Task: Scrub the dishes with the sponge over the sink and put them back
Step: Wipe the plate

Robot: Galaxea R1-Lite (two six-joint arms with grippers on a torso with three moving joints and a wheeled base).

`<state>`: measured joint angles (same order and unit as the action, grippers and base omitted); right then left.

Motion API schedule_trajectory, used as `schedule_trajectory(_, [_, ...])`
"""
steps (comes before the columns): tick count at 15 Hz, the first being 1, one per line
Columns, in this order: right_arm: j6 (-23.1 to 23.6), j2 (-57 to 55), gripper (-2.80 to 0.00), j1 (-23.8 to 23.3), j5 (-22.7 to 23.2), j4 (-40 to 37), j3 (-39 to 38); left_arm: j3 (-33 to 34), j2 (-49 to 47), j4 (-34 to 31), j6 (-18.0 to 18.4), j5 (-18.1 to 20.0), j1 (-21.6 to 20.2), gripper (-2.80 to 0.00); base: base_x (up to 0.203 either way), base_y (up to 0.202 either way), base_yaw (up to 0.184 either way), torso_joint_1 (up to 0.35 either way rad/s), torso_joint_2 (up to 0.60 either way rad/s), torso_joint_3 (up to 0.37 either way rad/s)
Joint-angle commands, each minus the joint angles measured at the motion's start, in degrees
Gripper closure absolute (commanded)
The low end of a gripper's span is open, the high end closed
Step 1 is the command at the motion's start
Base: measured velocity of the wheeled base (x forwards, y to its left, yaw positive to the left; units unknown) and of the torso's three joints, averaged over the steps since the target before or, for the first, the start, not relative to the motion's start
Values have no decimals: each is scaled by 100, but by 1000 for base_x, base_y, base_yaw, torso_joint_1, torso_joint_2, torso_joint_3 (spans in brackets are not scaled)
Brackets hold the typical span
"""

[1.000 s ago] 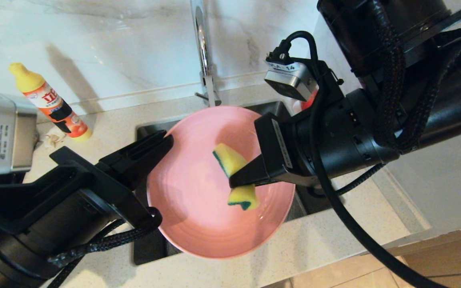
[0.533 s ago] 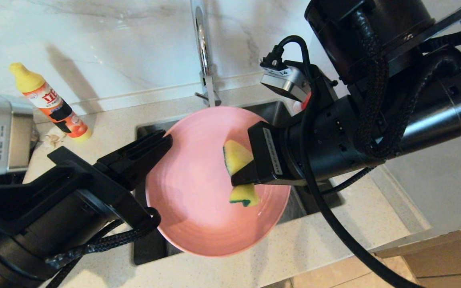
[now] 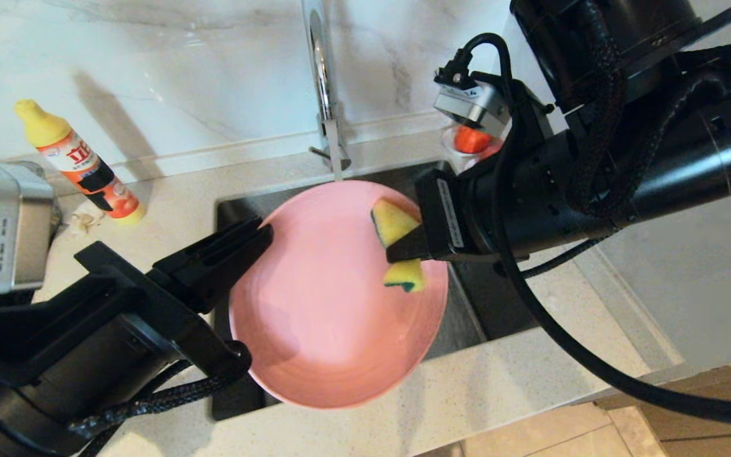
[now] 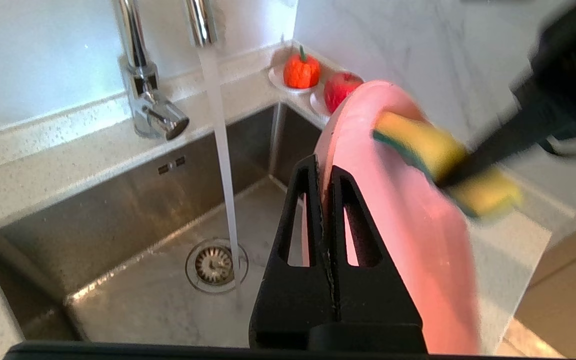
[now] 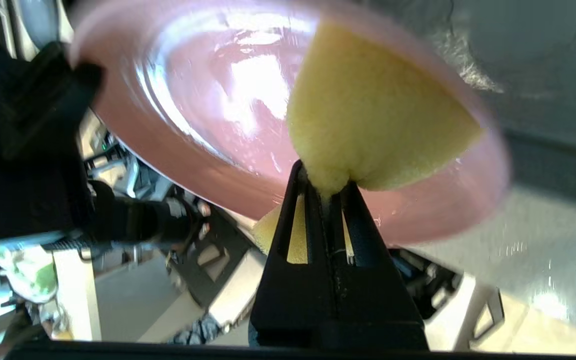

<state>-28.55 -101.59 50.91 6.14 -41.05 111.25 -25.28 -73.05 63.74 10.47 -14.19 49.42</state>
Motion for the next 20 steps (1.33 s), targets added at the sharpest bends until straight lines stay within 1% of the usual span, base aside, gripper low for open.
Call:
schedule_trajectory(1, [2,-102,0,-15,10,165,2,41,18,33,16,13,-3,0,0,0,0,0,0,0])
schedule_trajectory(7, [18,-289,0,356,63,185,2,24,-17,50,8,14,1,0,0,0,0,0,0,0])
schedule_trajectory(12, [-15,-214,0,532,78,136,2,6,-43,33,-28,-13,-11,0,0,0,0,0,0,0])
schedule_trajectory(15, [-25,-200,0,562,87,95,2,-12,-51,47,-32,-18,-13,0,0,0,0,0,0,0])
schedule_trajectory(16, [-48,-190,0,691,110,-80,0,-79,-165,68,-47,-39,-18,0,0,0,0,0,0,0])
schedule_trajectory(18, [-72,-195,0,736,142,-264,-16,-196,-192,68,-54,-66,-20,0,0,0,0,0,0,0])
schedule_trajectory(20, [-280,-251,0,736,177,-323,-51,-336,-164,50,-63,-86,-23,0,0,0,0,0,0,0])
